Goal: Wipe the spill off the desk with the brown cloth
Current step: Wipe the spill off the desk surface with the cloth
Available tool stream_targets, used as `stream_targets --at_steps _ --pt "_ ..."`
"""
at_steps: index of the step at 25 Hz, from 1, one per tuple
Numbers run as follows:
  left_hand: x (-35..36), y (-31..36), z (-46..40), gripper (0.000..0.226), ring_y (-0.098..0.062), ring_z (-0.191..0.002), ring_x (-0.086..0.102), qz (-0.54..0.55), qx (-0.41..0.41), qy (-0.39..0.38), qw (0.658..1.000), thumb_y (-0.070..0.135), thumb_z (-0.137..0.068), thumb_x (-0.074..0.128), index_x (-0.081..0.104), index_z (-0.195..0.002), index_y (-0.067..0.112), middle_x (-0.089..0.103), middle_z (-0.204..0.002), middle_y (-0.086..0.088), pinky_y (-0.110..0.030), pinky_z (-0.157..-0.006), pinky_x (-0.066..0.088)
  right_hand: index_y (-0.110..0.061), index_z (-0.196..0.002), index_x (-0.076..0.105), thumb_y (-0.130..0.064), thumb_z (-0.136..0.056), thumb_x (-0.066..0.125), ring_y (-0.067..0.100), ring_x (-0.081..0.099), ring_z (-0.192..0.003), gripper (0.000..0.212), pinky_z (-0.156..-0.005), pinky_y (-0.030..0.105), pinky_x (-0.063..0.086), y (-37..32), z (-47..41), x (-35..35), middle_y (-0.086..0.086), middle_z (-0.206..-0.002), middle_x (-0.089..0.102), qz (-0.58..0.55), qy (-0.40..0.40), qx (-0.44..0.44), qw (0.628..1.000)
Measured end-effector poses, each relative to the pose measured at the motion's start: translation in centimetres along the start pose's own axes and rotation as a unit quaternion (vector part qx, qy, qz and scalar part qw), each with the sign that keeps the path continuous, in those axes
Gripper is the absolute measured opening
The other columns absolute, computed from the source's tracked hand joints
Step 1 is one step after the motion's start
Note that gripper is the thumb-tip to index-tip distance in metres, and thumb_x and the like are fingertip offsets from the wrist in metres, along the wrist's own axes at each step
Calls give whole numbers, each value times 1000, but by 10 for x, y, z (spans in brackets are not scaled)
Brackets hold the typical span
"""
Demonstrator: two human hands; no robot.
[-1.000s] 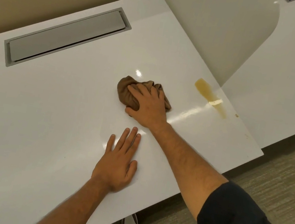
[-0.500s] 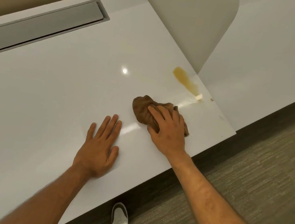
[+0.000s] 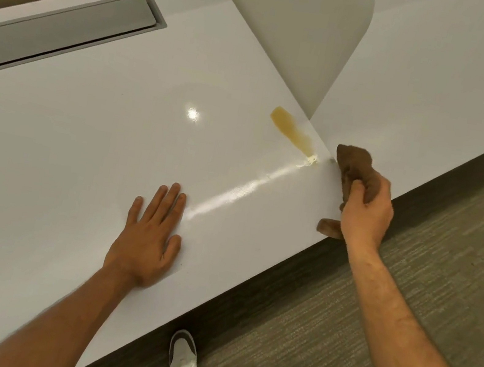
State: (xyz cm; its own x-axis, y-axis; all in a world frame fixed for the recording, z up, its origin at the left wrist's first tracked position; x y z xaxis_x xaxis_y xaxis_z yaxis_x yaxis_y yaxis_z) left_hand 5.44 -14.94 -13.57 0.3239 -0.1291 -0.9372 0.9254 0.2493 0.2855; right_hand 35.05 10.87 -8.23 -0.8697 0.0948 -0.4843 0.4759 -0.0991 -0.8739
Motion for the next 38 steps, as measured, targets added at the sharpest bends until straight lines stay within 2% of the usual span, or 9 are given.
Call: stream_targets --at_steps 3,7,14,19,24,27,29,33,38 --pt "0 1 0 73 -17 -162 -14 4 -1 4 1000 46 -102 18 -5 -167 20 -14 -176 1 -51 -131 -5 -26 -149 42 -33 -102 51 31 42 -139 48 -114 58 31 17 -13 18 1 -156 45 187 -36 -12 982" --pt "0 0 0 73 -17 -162 -14 1 -2 -2 1000 45 -103 18 -6 -167 20 -15 -176 1 -52 -131 -4 -31 -155 31 -43 -98 53 38 39 -137 62 -110 60 27 11 -26 45 -5 -164 31 352 -68 -96 929" --pt "2 -1 0 73 -16 -162 -15 -5 -2 0 1000 44 -103 18 -7 -167 22 -16 -176 3 -50 -131 -6 -31 -151 42 -42 -95 58 37 44 -134 59 -114 57 26 12 -33 55 -3 -158 44 343 -125 -205 908" --pt "2 0 0 73 -15 -162 -15 -7 -3 2 1000 43 -103 19 -7 -167 22 -16 -176 4 -50 -131 -5 -35 -149 44 -45 -93 63 33 48 -129 60 -115 58 27 -8 28 86 -11 -157 44 345 -184 -259 883" --pt "0 2 -1 74 -14 -162 -17 -13 -8 -2 1000 48 -102 17 -9 -167 23 -18 -175 3 -46 -131 -10 -33 -150 41 -55 -91 59 34 48 -127 66 -112 59 33 -6 121 111 -3 -156 45 331 -207 -335 857" --pt "-1 2 -1 74 -14 -161 -17 -16 -11 0 1000 49 -101 16 -9 -166 23 -18 -175 3 -41 -129 -15 -31 -152 37 -55 -91 61 34 49 -128 70 -113 60 35 1 135 107 0 -156 45 314 -217 -363 850" --pt "-1 1 -1 74 -14 -161 -17 -14 -7 4 1000 47 -102 18 -9 -167 23 -17 -175 3 -38 -128 -18 -28 -151 39 -55 -90 63 33 49 -129 70 -115 57 32 6 116 95 2 -154 46 331 -178 -345 860" --pt "0 1 0 73 -14 -162 -15 -10 0 12 1000 45 -103 20 -8 -167 23 -16 -176 4 -37 -128 -19 -24 -153 36 -56 -97 53 39 46 -131 67 -115 62 30 21 40 57 6 -155 45 386 -41 -174 905" --pt "2 0 1 73 -16 -162 -13 -7 -1 9 1000 45 -103 19 -6 -167 21 -14 -176 2 -48 -131 -7 -20 -153 35 -53 -100 48 42 44 -133 64 -116 61 28 17 -4 52 10 -152 46 391 -14 -145 909"
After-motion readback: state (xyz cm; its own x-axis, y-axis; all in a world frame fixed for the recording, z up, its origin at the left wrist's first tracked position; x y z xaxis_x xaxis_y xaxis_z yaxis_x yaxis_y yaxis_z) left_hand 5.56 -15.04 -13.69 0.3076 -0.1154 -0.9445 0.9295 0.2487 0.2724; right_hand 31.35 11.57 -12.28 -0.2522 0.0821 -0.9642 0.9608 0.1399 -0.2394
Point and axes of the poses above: each hand's wrist, its own z-axis away from the middle knuckle, its own x-axis out of the palm, y = z × x, the point moved 3 cm from there along -z, towards the middle knuckle
